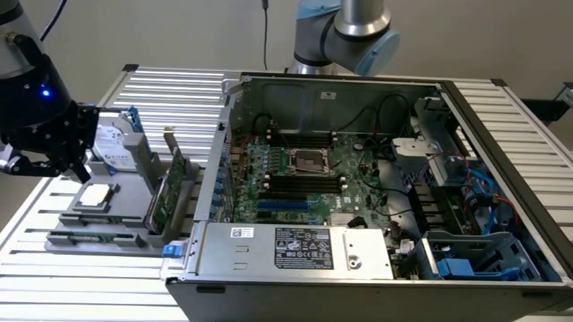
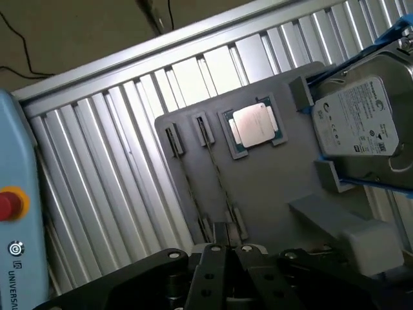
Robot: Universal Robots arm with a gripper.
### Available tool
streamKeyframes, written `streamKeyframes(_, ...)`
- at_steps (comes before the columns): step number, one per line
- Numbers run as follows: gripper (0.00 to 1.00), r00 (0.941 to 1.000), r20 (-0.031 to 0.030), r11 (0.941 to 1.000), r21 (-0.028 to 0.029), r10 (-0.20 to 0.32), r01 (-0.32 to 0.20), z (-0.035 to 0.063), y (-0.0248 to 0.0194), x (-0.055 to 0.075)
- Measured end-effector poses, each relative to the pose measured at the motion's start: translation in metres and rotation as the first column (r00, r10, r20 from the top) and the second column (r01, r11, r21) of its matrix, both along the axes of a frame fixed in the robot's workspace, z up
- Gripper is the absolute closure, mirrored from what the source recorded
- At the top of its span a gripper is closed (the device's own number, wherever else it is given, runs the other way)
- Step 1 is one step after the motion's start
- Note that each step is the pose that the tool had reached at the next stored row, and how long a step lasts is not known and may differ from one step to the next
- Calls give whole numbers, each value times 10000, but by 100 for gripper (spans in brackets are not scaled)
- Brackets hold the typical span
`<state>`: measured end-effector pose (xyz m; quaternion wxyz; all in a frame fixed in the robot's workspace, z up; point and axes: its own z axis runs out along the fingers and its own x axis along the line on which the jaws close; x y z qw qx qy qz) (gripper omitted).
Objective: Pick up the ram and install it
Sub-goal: 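Pick up the ram and move it above insertion slot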
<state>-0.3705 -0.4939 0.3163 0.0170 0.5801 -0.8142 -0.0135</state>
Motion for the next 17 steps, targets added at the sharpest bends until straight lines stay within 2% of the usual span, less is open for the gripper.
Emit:
streamKeyframes(5, 89, 9959, 0, 9959, 0, 909, -909, -10, 0, 0)
streamKeyframes(9, 89, 9867, 0, 9867, 1, 1623, -1623, -17, 0, 0)
streamKeyframes(13, 89, 9722, 0, 9722, 0, 2343, -2343, -25, 0, 0)
streamKeyframes(17, 89, 9525, 0, 9525, 0, 3046, -3046, -32, 0, 0)
